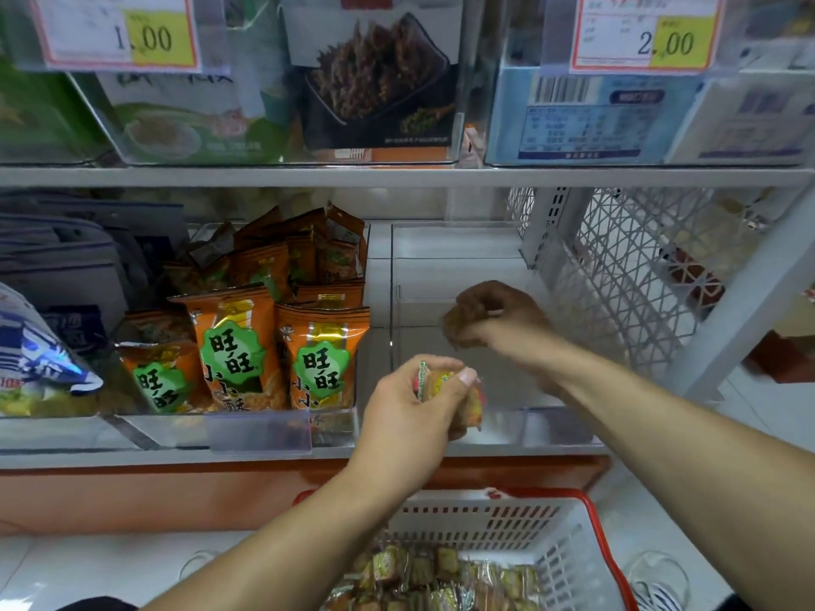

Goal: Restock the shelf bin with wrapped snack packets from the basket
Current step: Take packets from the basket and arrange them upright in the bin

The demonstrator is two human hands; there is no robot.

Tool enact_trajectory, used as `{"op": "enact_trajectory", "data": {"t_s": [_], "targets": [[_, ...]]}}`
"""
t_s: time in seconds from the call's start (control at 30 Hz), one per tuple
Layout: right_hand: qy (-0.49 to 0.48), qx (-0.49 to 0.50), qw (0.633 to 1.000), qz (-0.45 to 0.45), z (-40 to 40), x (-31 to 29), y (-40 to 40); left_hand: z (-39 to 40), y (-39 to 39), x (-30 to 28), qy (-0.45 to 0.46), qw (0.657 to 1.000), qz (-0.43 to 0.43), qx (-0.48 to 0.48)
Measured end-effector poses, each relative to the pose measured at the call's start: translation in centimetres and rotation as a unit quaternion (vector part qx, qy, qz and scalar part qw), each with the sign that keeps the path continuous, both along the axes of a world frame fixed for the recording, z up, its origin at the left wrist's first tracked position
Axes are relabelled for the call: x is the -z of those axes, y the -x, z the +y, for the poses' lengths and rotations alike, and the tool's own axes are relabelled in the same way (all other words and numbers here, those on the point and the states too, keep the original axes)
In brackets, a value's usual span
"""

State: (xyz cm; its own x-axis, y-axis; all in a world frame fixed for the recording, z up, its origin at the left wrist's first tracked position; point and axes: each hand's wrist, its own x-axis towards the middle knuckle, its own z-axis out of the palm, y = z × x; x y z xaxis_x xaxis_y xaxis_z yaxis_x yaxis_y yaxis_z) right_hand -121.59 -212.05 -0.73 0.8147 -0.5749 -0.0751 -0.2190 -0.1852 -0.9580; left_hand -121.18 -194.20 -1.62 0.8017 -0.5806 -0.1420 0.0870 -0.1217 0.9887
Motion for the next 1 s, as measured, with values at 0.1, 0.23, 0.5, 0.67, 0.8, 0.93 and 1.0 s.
{"op": "enact_trajectory", "data": {"t_s": [0.1, 0.23, 0.5, 0.67, 0.8, 0.93, 1.0], "targets": [[0.160, -0.083, 0.983, 0.048, -1.2, 2.9, -3.3, 0.0, -0.5, -0.2, -0.015, 1.000, 0.009, 0.014], [0.282, -0.143, 0.946, 0.076, -2.6, 5.2, -8.3, 0.0, -0.8, -0.1, -0.016, 1.000, 0.011, 0.018], [0.267, -0.128, 0.949, 0.108, -3.7, 6.6, -13.5, 0.1, -0.2, 0.6, 0.005, 0.999, -0.025, -0.024], [0.220, -0.115, 0.963, 0.100, -4.1, 6.2, -14.2, -0.1, 0.0, 0.6, 0.007, 0.999, -0.017, -0.029], [0.077, -0.040, 0.996, 0.035, -4.2, 6.7, -14.4, -0.3, 0.0, 0.5, 0.003, 0.999, 0.007, -0.033], [0.130, -0.032, 0.990, 0.048, -3.0, 8.1, -14.7, -0.3, 0.0, 0.2, 0.005, 0.999, 0.020, -0.033], [0.097, 0.007, 0.994, 0.043, -2.8, 8.6, -15.2, -0.2, 0.0, 0.1, 0.009, 0.999, 0.025, -0.029]]}}
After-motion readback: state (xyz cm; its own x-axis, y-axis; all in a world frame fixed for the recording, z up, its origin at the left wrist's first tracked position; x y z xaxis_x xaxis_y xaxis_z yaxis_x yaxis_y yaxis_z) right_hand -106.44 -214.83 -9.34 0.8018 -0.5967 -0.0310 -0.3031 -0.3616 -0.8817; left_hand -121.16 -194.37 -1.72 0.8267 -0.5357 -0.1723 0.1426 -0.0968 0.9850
